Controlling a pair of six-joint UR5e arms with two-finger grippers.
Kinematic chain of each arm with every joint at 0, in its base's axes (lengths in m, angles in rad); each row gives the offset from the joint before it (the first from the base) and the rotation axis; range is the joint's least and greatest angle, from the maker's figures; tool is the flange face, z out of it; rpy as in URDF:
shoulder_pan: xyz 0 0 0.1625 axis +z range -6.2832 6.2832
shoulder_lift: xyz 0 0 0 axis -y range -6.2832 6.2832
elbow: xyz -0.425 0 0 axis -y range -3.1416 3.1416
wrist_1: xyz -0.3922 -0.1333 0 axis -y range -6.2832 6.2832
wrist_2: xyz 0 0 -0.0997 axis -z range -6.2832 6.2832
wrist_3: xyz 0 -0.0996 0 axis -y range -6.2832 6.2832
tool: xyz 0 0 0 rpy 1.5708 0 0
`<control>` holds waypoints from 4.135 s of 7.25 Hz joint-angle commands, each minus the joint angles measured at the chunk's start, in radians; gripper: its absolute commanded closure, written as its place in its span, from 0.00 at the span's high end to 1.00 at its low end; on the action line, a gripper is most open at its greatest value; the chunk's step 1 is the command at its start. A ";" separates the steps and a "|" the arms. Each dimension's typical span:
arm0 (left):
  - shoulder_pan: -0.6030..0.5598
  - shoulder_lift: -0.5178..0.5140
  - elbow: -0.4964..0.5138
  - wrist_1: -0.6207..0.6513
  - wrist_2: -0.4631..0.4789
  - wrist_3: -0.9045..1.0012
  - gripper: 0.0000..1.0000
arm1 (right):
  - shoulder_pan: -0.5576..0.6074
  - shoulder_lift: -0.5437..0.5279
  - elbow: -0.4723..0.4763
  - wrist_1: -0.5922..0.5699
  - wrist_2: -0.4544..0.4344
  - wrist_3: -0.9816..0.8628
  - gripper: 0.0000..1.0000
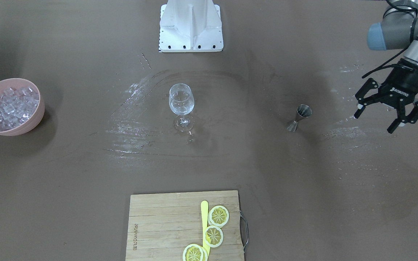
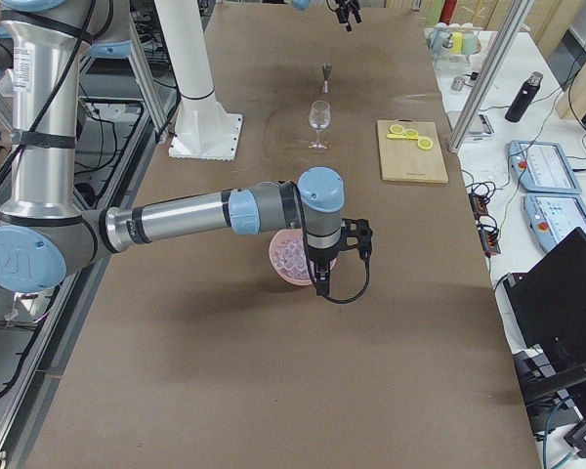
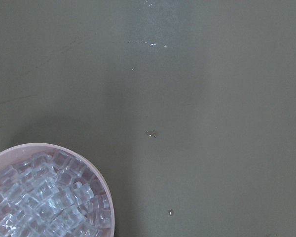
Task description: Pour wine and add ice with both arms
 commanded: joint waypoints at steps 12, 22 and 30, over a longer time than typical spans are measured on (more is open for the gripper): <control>-0.399 0.107 0.020 0.718 -0.182 0.408 0.99 | -0.295 0.055 0.050 0.202 -0.116 0.492 0.99; -0.396 0.107 0.017 0.713 -0.184 0.409 0.99 | -0.568 -0.098 0.010 0.560 -0.309 0.814 0.72; -0.396 0.104 0.017 0.711 -0.187 0.410 0.99 | -0.607 -0.130 -0.002 0.559 -0.345 0.811 0.48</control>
